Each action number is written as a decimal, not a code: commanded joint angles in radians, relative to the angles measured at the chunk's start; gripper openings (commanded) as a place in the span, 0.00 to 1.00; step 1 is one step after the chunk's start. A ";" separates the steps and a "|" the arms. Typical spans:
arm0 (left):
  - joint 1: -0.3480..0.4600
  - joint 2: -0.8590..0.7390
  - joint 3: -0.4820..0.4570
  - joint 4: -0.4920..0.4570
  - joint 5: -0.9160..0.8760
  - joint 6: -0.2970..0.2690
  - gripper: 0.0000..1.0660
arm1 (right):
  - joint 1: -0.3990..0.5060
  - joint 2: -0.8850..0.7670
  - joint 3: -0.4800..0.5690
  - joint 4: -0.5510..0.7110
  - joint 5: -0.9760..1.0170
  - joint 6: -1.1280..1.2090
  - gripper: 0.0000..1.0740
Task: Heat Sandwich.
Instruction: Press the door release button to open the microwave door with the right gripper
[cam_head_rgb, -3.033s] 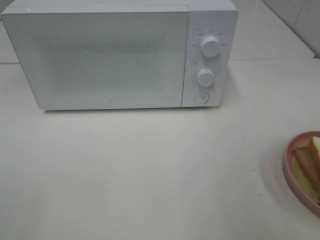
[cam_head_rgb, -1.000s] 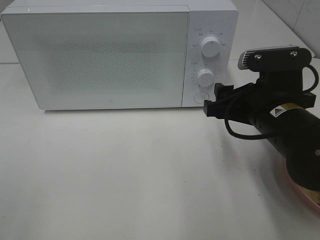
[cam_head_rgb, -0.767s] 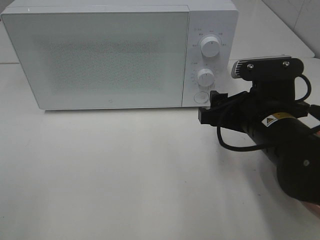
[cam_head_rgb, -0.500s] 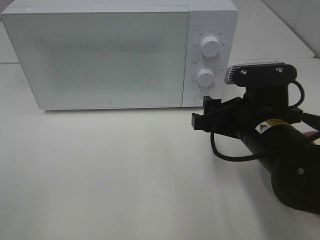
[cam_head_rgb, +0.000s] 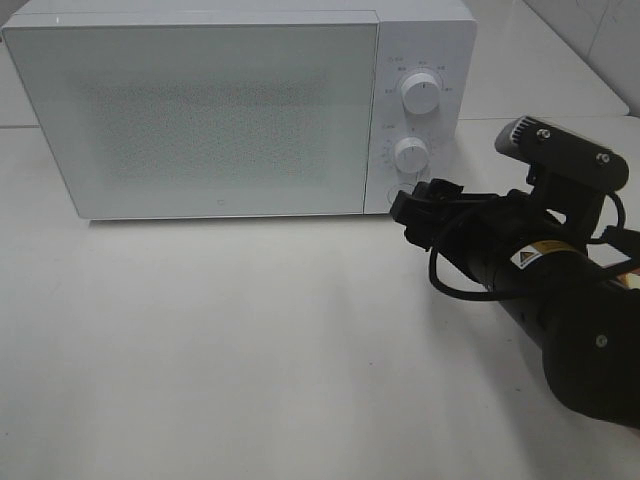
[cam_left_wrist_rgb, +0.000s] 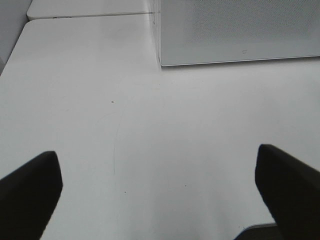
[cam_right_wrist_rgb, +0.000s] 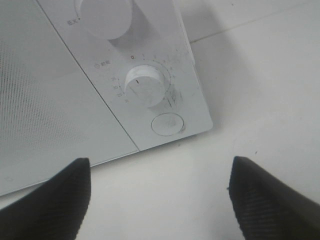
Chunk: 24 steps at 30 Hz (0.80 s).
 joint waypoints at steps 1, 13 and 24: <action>0.000 -0.022 0.003 -0.010 -0.008 -0.005 0.92 | 0.004 -0.003 -0.001 -0.004 0.042 0.224 0.67; 0.000 -0.022 0.003 -0.010 -0.008 -0.005 0.92 | 0.004 -0.003 -0.001 -0.005 0.100 0.902 0.48; 0.000 -0.022 0.003 -0.010 -0.008 -0.005 0.92 | 0.003 -0.003 -0.001 -0.004 0.179 1.069 0.00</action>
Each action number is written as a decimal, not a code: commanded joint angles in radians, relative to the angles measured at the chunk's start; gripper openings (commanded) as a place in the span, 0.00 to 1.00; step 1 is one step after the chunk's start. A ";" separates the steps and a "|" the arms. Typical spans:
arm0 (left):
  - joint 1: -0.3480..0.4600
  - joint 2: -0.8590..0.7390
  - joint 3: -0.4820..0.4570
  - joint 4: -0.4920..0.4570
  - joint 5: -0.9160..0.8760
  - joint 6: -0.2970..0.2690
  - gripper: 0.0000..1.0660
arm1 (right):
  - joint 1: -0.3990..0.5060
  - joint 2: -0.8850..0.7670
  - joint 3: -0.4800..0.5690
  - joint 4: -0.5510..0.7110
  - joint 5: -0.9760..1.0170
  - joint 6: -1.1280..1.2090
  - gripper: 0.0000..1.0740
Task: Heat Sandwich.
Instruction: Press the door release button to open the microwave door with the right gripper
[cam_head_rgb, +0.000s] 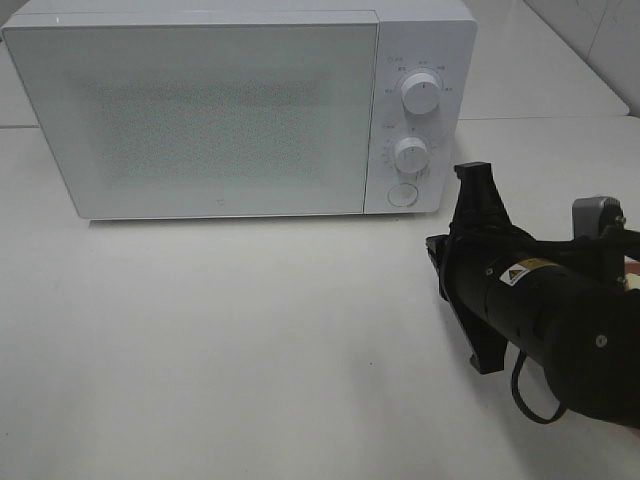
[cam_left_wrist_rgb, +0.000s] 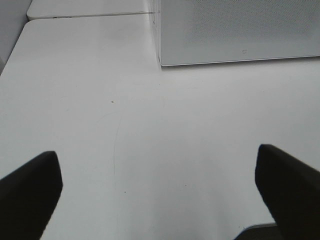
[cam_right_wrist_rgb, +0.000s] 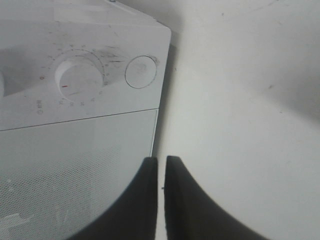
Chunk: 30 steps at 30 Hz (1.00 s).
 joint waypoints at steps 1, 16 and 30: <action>0.000 -0.022 0.003 -0.010 -0.008 -0.005 0.92 | 0.000 -0.003 -0.002 -0.004 0.014 0.024 0.00; 0.000 -0.022 0.003 -0.010 -0.008 -0.005 0.92 | 0.000 0.080 -0.073 -0.011 0.014 0.053 0.00; 0.000 -0.022 0.003 -0.010 -0.008 -0.004 0.92 | -0.132 0.179 -0.211 -0.141 0.043 0.085 0.00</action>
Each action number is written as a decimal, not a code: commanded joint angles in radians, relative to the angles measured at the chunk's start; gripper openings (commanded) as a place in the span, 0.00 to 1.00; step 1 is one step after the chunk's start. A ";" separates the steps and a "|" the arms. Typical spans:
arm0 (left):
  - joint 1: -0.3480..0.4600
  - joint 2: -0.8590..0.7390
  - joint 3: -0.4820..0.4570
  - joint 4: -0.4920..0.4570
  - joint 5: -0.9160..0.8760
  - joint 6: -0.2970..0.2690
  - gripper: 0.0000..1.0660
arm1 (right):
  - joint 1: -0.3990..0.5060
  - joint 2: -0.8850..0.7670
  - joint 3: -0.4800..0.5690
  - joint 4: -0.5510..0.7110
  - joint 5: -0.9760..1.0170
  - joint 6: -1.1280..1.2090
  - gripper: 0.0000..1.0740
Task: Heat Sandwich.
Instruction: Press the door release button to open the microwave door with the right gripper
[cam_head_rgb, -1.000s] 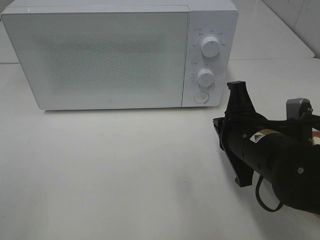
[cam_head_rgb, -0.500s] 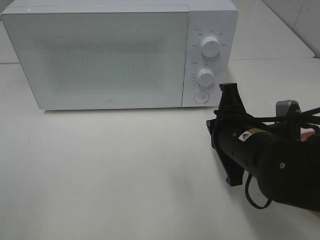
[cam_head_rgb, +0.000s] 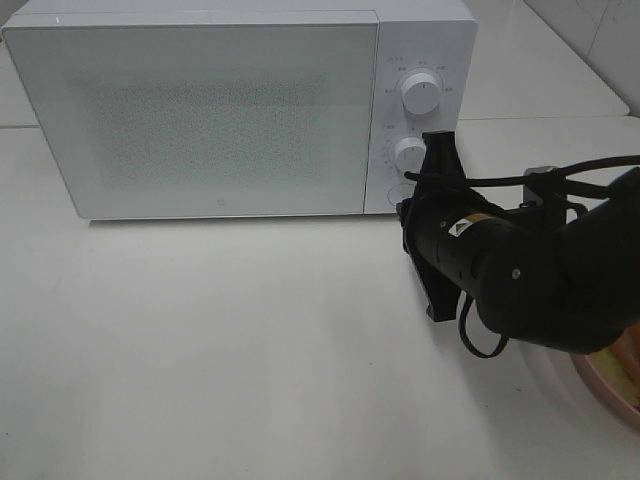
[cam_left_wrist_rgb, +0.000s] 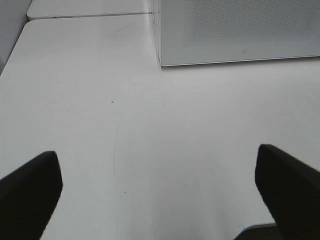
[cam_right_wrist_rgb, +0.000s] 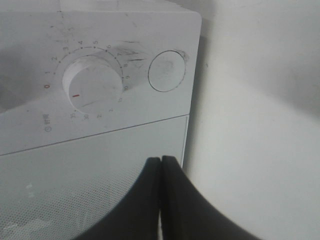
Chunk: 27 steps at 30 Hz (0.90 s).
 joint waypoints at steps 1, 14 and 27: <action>0.000 -0.022 0.003 -0.009 -0.008 -0.004 0.92 | -0.031 0.033 -0.033 -0.016 0.014 0.000 0.00; 0.000 -0.022 0.003 -0.009 -0.008 -0.004 0.92 | -0.083 0.148 -0.170 -0.039 0.070 0.018 0.00; 0.000 -0.022 0.003 -0.009 -0.008 -0.004 0.92 | -0.136 0.232 -0.264 -0.038 0.069 0.029 0.00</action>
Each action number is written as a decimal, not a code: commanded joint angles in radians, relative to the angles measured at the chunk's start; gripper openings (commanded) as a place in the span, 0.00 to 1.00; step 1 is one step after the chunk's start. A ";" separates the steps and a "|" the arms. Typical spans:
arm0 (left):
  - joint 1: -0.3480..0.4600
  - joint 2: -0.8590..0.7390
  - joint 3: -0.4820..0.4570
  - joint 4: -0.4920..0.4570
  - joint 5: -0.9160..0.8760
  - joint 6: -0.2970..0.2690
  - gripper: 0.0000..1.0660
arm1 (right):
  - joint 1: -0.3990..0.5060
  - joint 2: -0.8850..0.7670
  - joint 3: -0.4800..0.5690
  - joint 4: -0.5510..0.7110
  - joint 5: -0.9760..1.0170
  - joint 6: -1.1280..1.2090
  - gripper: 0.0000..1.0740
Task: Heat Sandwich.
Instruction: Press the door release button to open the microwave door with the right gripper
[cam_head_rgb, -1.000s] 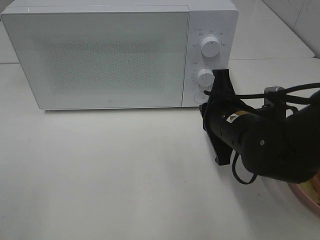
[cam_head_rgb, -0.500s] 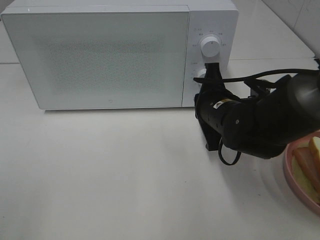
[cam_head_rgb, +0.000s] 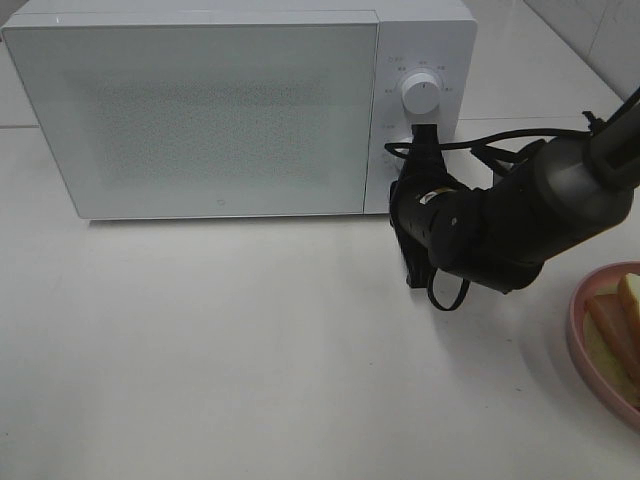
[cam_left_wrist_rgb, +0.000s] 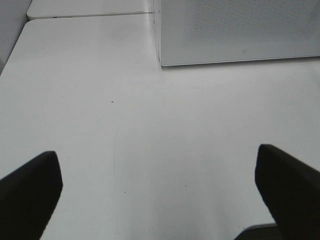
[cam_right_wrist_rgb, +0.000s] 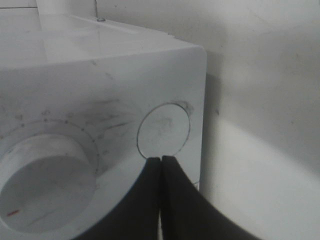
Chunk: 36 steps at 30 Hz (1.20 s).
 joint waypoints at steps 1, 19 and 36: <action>0.000 -0.022 0.003 -0.009 -0.008 -0.004 0.92 | -0.002 0.004 -0.014 -0.012 -0.003 0.003 0.00; 0.000 -0.022 0.003 -0.009 -0.008 -0.004 0.92 | -0.036 0.044 -0.064 -0.007 -0.014 0.009 0.00; 0.000 -0.022 0.003 -0.009 -0.008 -0.004 0.92 | -0.036 0.075 -0.109 -0.004 -0.167 0.007 0.00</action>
